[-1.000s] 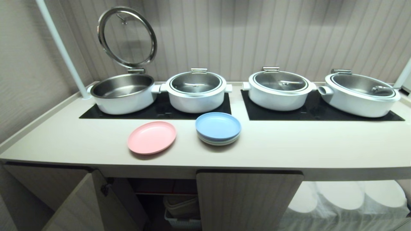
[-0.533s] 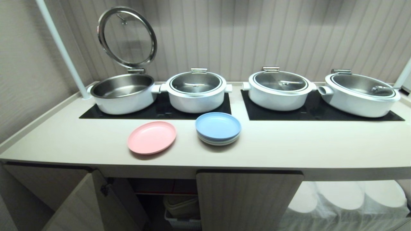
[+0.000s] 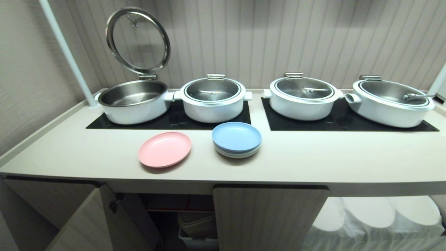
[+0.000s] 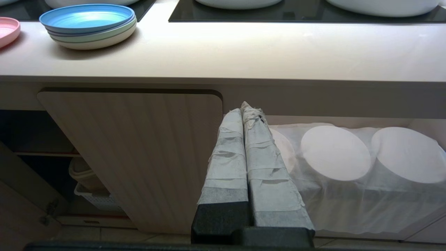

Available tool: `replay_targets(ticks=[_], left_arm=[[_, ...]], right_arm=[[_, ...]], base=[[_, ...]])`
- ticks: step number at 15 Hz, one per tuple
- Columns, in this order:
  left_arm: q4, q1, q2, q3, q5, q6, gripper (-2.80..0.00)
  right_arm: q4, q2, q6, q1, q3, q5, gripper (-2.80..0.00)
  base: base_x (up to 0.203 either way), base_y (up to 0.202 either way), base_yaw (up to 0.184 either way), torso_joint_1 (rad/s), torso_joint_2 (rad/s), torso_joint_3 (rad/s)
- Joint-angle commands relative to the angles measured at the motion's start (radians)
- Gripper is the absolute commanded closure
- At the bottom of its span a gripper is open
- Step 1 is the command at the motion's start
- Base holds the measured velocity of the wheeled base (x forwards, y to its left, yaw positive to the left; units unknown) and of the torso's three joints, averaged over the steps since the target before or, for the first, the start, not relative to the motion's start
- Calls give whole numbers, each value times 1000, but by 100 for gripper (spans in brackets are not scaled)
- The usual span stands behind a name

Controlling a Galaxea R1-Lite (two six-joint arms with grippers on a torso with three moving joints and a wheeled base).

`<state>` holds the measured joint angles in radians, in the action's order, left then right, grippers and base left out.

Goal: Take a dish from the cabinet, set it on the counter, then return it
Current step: Pick up the plate from the table

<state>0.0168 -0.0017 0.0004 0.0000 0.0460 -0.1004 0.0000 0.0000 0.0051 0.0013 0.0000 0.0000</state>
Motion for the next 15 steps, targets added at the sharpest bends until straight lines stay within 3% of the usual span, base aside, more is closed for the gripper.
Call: replay_targets(ticks=[1,12,15], left_arm=[[0,0,0,0,0,-1,0],[-8,0,0,0,9,-58,0],[-31,0,0,-33,38,-55,0]], right_arm=[[0,0,-1,0,0,0,0],[0,0,1,0,0,0,0],[0,0,0,0,0,0,0]], base=[[0,0,0,0,0,0],[0,0,0,0,0,0],[0,0,0,0,0,0]])
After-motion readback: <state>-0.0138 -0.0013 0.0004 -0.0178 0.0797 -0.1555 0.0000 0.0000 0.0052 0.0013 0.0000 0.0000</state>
